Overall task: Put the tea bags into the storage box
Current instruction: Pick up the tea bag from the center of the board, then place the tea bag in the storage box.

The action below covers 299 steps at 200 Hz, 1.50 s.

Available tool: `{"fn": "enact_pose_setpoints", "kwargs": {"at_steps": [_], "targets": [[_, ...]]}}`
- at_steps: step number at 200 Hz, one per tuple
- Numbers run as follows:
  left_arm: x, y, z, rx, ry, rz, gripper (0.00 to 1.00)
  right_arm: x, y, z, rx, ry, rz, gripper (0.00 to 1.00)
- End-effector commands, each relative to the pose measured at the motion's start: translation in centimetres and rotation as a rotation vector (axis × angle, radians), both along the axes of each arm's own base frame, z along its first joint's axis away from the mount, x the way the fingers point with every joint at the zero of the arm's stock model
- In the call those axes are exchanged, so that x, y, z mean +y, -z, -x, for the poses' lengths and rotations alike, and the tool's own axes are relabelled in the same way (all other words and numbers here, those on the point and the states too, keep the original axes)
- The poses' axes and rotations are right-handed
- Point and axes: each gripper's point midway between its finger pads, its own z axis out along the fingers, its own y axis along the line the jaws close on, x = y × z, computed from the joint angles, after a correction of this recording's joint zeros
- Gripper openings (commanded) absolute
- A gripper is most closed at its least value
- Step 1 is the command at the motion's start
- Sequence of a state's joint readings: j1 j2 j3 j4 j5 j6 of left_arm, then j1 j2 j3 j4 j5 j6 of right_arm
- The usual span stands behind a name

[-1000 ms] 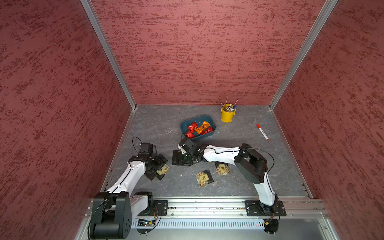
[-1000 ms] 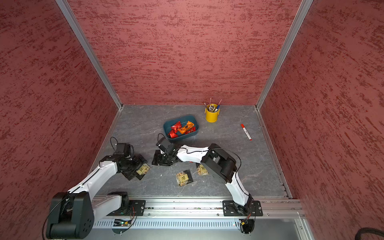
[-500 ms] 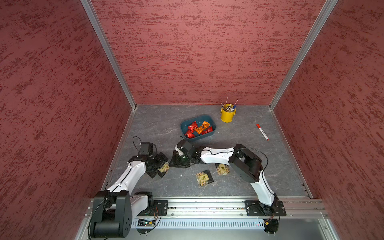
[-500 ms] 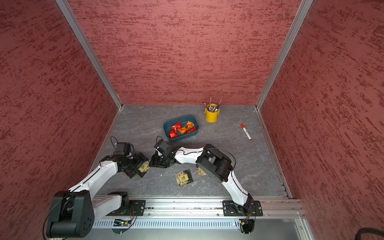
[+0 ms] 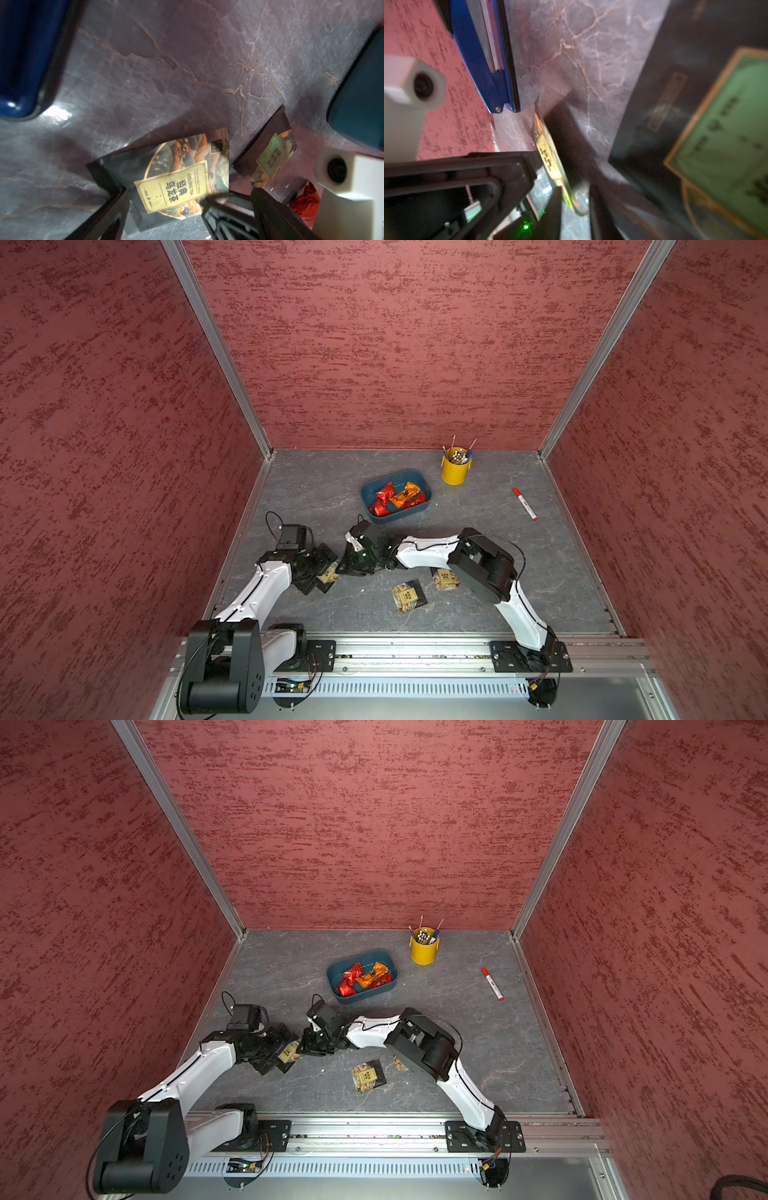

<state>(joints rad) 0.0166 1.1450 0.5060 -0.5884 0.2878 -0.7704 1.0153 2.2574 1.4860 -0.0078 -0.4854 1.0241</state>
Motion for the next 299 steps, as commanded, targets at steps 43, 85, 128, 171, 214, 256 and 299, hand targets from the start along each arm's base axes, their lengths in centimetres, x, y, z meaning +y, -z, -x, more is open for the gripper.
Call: {"fn": "enact_pose_setpoints", "kwargs": {"at_steps": [43,85,128,171,214,256,299], "targets": [[0.8,-2.7,0.6,0.006,0.03,-0.056,0.96,0.8,-2.0,-0.1,-0.037,0.0,-0.053,0.0],[1.3,-7.0,-0.6,-0.075,0.046,-0.09,0.97,-0.9,-6.4,-0.5,-0.126,0.027,-0.031,0.0],[1.2,-10.2,-1.6,-0.153,0.046,-0.082,0.97,-5.9,-10.0,-3.1,-0.255,0.102,0.123,0.0],[0.8,-10.4,-2.3,-0.167,0.045,-0.059,0.97,-11.8,-13.6,-9.6,-0.342,0.217,0.15,0.0],[0.2,-9.2,-1.9,-0.148,0.061,-0.051,0.98,-16.0,-15.0,-17.6,-0.349,0.32,0.091,0.0],[-0.6,-7.7,-1.5,-0.115,0.086,-0.055,0.99,-16.6,-14.8,-22.3,-0.356,0.311,0.09,0.0],[-1.1,-7.5,-2.1,-0.112,0.112,-0.061,1.0,-18.3,-12.0,-23.5,-0.274,0.375,0.17,0.06]]}}
